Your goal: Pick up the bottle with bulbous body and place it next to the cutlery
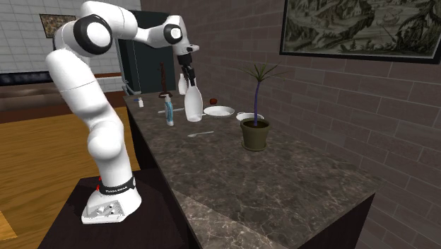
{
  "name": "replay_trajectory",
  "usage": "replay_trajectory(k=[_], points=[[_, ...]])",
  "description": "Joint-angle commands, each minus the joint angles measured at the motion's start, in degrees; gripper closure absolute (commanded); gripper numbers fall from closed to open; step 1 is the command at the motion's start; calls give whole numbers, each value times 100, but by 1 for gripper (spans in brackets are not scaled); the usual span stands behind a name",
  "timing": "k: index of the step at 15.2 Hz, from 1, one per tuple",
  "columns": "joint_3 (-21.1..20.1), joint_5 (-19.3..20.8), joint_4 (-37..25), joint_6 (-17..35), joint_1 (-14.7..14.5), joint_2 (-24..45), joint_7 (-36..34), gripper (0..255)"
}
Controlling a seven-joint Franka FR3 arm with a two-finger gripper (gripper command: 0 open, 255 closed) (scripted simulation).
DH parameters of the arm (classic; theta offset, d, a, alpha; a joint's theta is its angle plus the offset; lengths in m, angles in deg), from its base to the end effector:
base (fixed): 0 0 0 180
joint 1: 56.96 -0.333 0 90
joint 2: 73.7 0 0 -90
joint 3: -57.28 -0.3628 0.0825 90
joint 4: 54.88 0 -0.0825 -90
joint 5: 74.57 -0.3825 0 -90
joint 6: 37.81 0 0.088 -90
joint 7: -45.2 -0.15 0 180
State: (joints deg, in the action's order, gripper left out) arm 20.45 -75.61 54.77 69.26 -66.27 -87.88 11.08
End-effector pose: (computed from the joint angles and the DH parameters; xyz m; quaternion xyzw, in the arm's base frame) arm 0.3292 0.3908 0.5941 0.9898 0.1005 0.1006 0.0004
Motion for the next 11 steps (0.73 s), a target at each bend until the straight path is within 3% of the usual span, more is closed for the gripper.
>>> replay_trajectory(k=[1, 6, 11], points=[[-303, 222, -206, 74, -28, 351, -412, 255], [-949, 1054, -868, 80, -234, 1409, -1473, 255], [-1212, 2149, -1782, -172, -922, 2702, -2526, 255]])
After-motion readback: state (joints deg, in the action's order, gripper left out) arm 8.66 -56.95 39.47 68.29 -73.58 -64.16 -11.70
